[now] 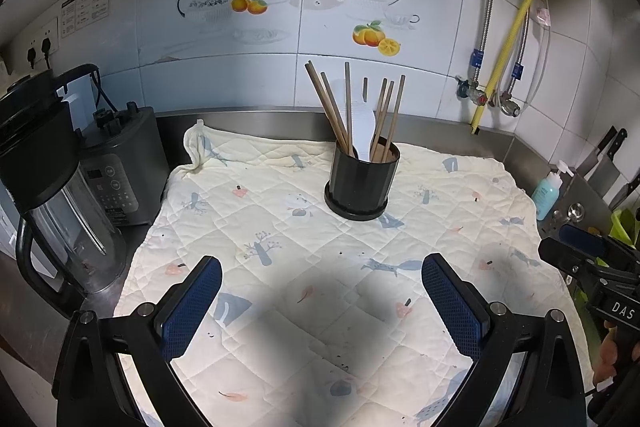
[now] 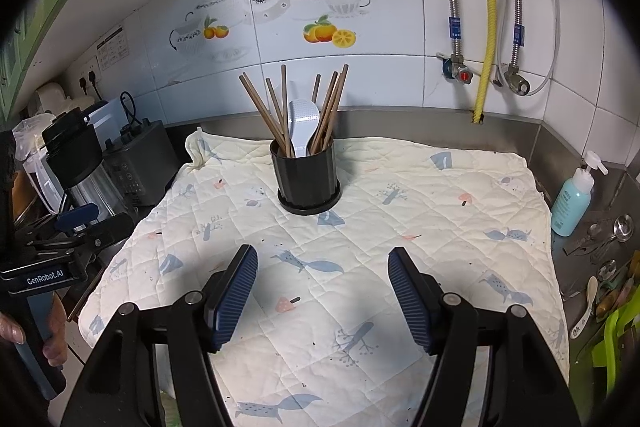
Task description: Organize utensils
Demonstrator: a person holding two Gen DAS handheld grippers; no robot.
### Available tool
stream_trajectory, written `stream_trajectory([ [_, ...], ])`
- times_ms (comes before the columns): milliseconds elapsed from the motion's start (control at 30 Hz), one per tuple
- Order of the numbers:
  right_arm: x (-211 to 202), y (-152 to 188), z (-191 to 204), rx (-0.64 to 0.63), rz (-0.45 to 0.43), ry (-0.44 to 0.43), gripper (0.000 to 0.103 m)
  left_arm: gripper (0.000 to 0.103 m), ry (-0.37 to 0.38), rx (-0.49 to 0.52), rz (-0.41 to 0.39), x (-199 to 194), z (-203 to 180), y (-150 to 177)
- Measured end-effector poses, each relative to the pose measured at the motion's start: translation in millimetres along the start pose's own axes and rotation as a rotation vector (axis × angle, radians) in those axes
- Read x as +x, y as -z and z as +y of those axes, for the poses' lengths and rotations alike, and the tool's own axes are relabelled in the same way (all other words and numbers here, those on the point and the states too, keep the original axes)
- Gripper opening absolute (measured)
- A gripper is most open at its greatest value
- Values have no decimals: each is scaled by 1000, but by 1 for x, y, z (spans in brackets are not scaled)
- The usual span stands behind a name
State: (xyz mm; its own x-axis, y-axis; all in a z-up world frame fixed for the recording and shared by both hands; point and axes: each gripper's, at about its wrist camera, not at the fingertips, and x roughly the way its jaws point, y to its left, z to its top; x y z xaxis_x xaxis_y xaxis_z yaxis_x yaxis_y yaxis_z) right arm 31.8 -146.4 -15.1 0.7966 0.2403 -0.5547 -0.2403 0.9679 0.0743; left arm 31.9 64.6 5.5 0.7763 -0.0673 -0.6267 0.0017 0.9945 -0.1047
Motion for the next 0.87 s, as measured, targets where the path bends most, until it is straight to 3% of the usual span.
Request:
stream_trajectory([
  [867, 2, 0, -1, 4, 1, -3, 75, 103, 13, 14, -7, 8, -3, -2],
])
